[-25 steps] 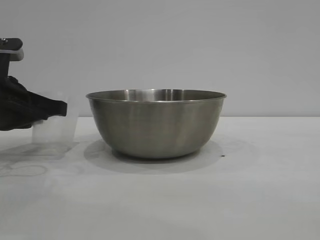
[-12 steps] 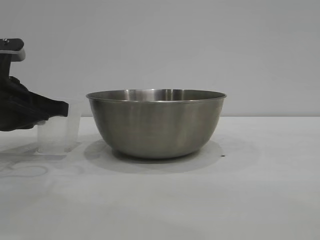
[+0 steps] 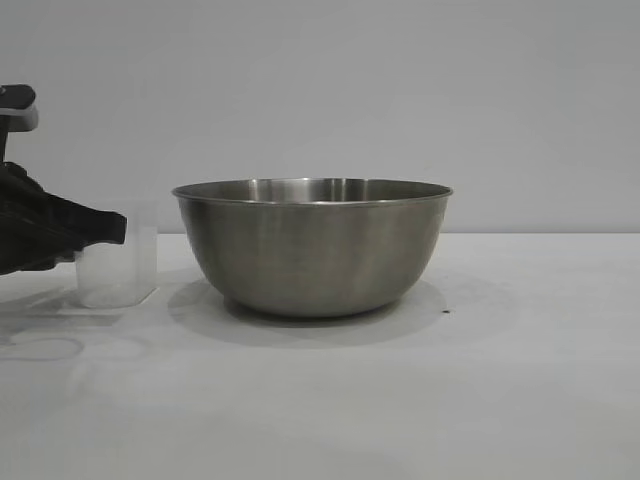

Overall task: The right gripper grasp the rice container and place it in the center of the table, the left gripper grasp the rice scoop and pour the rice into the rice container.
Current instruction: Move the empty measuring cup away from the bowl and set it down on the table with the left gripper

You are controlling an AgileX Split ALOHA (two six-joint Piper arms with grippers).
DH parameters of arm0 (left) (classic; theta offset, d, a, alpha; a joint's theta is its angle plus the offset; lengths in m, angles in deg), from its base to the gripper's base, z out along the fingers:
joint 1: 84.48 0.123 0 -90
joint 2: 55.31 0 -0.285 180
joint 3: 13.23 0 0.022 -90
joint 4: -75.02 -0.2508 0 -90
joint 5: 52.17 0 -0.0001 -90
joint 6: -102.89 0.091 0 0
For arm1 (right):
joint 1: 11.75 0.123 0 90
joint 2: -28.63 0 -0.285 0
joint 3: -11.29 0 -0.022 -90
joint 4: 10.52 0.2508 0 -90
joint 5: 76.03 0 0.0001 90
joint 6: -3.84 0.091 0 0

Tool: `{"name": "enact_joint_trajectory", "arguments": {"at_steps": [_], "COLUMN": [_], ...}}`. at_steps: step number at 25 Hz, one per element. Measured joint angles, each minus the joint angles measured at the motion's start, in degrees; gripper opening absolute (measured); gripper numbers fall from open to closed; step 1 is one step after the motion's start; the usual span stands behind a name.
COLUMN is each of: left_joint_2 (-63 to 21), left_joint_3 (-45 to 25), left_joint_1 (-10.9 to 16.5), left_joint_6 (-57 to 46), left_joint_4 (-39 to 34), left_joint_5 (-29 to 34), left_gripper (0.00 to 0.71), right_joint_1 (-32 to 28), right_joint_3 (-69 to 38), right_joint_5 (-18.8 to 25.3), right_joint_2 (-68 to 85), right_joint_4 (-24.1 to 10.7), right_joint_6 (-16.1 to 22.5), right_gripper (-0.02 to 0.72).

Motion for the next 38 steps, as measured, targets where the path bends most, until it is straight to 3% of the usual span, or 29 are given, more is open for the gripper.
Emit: {"name": "enact_joint_trajectory", "arguments": {"at_steps": [3, 4, 7, 8, 12, 14, 38], "left_joint_2": [0.0, 0.0, 0.0, 0.0, 0.0, 0.0, -10.5], "left_joint_3": [-0.1, -0.1, -0.1, -0.1, -1.2, -2.3, -14.3], "left_joint_1": [0.0, 0.0, 0.0, 0.0, 0.0, 0.0, 0.0], "left_joint_6": [0.0, 0.0, 0.0, 0.0, 0.0, 0.0, -0.4], "left_joint_4": [-0.1, -0.1, -0.2, -0.2, -0.2, -0.2, 1.2], "left_joint_5": [0.0, 0.0, 0.0, 0.0, 0.0, 0.0, -0.1], "left_gripper": [0.048, 0.103, 0.104, 0.158, 0.16, 0.217, 0.213], "right_joint_1": [0.0, 0.0, 0.0, 0.0, 0.0, 0.0, 0.0], "right_joint_3": [0.0, 0.0, 0.0, 0.0, 0.0, 0.0, 0.0], "right_joint_5": [0.0, 0.0, 0.0, 0.0, 0.0, 0.0, 0.0], "right_joint_2": [0.0, 0.0, 0.0, 0.0, 0.0, 0.0, 0.0], "right_joint_4": [0.0, 0.0, 0.0, 0.0, 0.0, 0.0, 0.0], "right_joint_6": [0.0, 0.0, 0.0, 0.0, 0.0, 0.0, 0.0], "right_gripper": [0.358, 0.358, 0.358, 0.358, 0.358, 0.358, 0.358]}}
